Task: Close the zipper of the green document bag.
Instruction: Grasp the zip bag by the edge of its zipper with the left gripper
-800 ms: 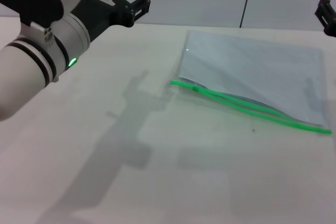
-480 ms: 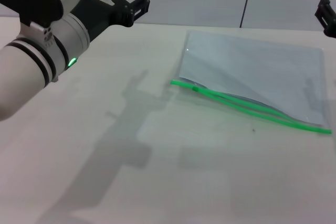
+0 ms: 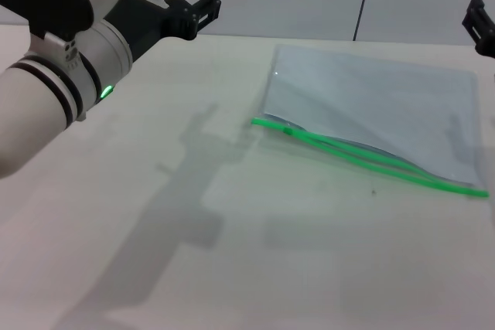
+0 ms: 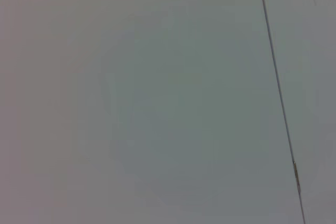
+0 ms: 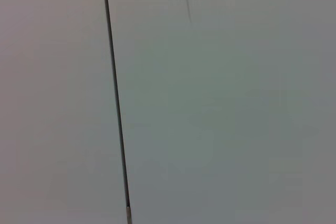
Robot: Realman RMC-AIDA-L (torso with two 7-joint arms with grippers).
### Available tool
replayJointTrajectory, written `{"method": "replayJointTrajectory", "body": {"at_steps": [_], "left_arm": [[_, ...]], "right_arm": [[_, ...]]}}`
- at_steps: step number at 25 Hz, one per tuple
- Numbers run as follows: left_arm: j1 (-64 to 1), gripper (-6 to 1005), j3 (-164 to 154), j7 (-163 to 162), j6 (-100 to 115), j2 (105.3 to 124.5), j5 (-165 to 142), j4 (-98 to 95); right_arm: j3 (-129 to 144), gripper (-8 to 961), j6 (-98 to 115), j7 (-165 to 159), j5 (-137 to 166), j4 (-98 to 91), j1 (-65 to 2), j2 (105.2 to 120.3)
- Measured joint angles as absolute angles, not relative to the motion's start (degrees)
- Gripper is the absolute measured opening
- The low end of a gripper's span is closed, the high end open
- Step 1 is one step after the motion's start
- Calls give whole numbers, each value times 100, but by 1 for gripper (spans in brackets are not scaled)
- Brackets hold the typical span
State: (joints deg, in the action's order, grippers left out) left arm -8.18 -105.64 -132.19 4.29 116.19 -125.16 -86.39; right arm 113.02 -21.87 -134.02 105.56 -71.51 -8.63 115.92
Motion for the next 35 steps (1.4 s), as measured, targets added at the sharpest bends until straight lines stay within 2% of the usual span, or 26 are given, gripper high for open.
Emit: {"method": "replayJointTrajectory", "body": {"at_steps": [6, 20, 27, 35], "left_arm": [[-886, 753, -10517, -13218, 742, 11605, -12526, -8640], [-1834, 751, -10091, -13250, 4282, 11594, -14450, -9021], [-2180, 750, -10852, -13253, 4174, 11626, -15978, -8548], [-2743, 749, -11034, -13156, 3851, 11621, -16116, -7553]], "right_arm": [[11302, 726, -2169, -13414, 10555, -7091, -901, 11597], [11308, 719, -2162, -13437, 10525, -6985, -984, 11602], [11334, 715, -2154, -13446, 10509, -6924, -1041, 11602], [11362, 710, -2153, -13447, 10502, -6856, -1110, 11608]]}}
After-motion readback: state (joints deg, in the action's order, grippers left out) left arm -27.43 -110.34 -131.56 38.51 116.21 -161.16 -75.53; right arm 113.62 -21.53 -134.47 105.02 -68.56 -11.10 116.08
